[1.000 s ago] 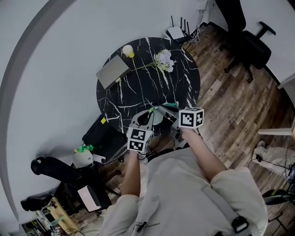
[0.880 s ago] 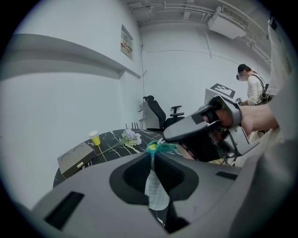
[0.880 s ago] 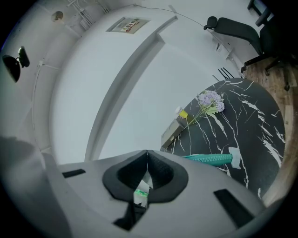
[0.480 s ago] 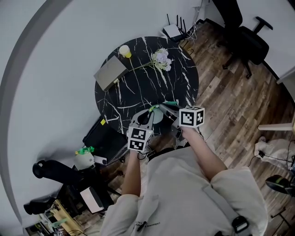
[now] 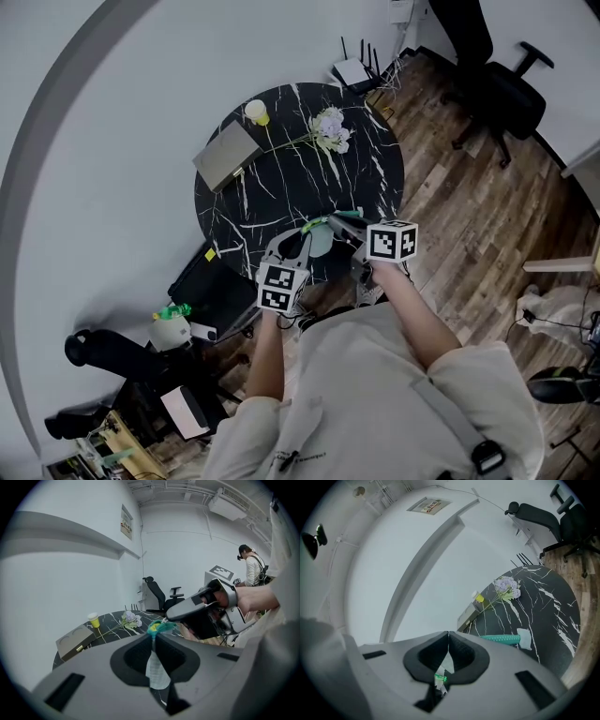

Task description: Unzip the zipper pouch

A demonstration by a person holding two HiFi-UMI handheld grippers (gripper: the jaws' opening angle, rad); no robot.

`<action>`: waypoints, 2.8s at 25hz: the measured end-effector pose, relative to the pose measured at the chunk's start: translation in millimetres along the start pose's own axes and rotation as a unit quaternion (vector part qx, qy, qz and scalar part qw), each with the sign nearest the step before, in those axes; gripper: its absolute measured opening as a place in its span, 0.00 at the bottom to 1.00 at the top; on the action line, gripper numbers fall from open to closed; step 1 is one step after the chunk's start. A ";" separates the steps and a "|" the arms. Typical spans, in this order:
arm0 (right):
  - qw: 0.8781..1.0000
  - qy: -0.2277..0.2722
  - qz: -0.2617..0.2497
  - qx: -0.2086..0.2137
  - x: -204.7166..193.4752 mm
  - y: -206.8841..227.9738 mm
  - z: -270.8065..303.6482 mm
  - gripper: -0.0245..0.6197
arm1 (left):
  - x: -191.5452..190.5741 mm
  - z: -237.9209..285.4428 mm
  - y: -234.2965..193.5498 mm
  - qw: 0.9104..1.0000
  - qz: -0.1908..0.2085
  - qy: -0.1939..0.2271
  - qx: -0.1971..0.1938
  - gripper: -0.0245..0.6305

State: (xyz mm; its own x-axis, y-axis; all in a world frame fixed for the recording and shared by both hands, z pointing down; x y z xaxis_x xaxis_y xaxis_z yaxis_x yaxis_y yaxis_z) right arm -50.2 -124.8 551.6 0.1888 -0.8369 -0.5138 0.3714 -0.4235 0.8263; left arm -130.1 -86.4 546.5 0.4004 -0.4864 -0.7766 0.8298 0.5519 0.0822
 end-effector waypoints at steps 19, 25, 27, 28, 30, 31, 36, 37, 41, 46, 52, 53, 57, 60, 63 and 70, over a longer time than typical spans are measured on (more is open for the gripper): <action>0.999 0.001 -0.027 -0.024 11.3 7.8 -3.5 0.06 | 8.4 -3.5 -6.4 1.000 0.007 0.013 0.013 0.11; 0.999 0.009 -0.024 -0.026 10.3 7.7 -5.3 0.06 | 5.3 -11.4 -8.8 1.000 0.005 0.013 0.017 0.11; 0.999 0.009 -0.027 -0.027 10.3 7.1 -6.2 0.06 | 2.8 -11.8 -9.5 1.000 0.002 0.016 0.019 0.11; 0.999 0.008 -0.031 -0.030 10.4 7.3 -6.4 0.06 | 1.2 -11.9 -10.8 1.000 0.001 0.017 0.021 0.11; 0.999 0.006 -0.037 -0.036 9.8 8.2 -7.0 0.06 | -1.9 -12.5 -13.0 1.000 -0.003 0.013 0.023 0.11; 0.998 0.004 -0.040 -0.038 9.2 8.2 -7.2 0.06 | -2.9 -13.0 -13.0 1.000 -0.004 0.011 0.022 0.11; 0.998 0.003 -0.047 -0.044 8.9 11.0 -9.0 0.06 | -2.3 -13.3 -13.1 1.000 -0.010 0.015 0.022 0.11; 0.998 0.004 -0.047 -0.046 9.3 12.0 -10.2 0.06 | -3.2 -13.2 -13.7 1.000 -0.012 0.016 0.024 0.11; 0.997 0.011 -0.049 -0.054 14.5 13.5 -14.6 0.06 | -4.9 -14.5 -16.6 0.999 -0.019 0.017 0.028 0.11; 0.996 0.025 -0.041 -0.069 22.3 27.3 -24.3 0.06 | -3.2 -16.9 -21.2 0.999 -0.020 0.017 0.033 0.11; 0.996 0.022 -0.041 -0.077 23.0 33.7 -23.2 0.06 | -5.0 -17.3 -26.2 0.999 -0.020 0.015 0.037 0.11; 0.996 0.022 -0.042 -0.079 23.0 34.7 -22.7 0.06 | -5.8 -16.9 -27.5 0.999 -0.021 0.014 0.038 0.11; 0.995 0.016 -0.044 -0.089 20.9 40.1 -22.5 0.06 | -9.1 -15.5 -29.8 0.999 -0.027 0.012 0.042 0.11; 0.994 0.011 -0.041 -0.101 19.0 47.4 -23.1 0.07 | -8.6 -15.1 -30.1 0.999 -0.032 0.012 0.041 0.11; 0.993 0.014 -0.035 -0.110 19.6 54.2 -23.6 0.07 | -8.4 -16.2 -33.7 0.998 -0.030 0.010 0.045 0.11; 0.992 0.020 -0.030 -0.120 24.8 59.9 -24.0 0.07 | -5.1 -15.5 -36.3 0.998 -0.031 0.011 0.050 0.11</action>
State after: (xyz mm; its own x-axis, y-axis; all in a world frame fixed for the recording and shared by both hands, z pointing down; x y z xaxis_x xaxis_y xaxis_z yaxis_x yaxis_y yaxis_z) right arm -1.5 -162.6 582.9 0.1930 -0.7964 -0.5732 0.5876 -0.3740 0.7175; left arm -168.3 -93.4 537.8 0.3384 -0.5018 -0.7960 0.8883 0.4494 0.0943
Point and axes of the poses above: the fingertips, and each gripper's own axes: z forward along the fingers, y to its right, x out of its top, the point moved 2 cm from there along -z, backward along the fingers, and after that the axes turned 6 degrees about -y, right-handed, at the moved point
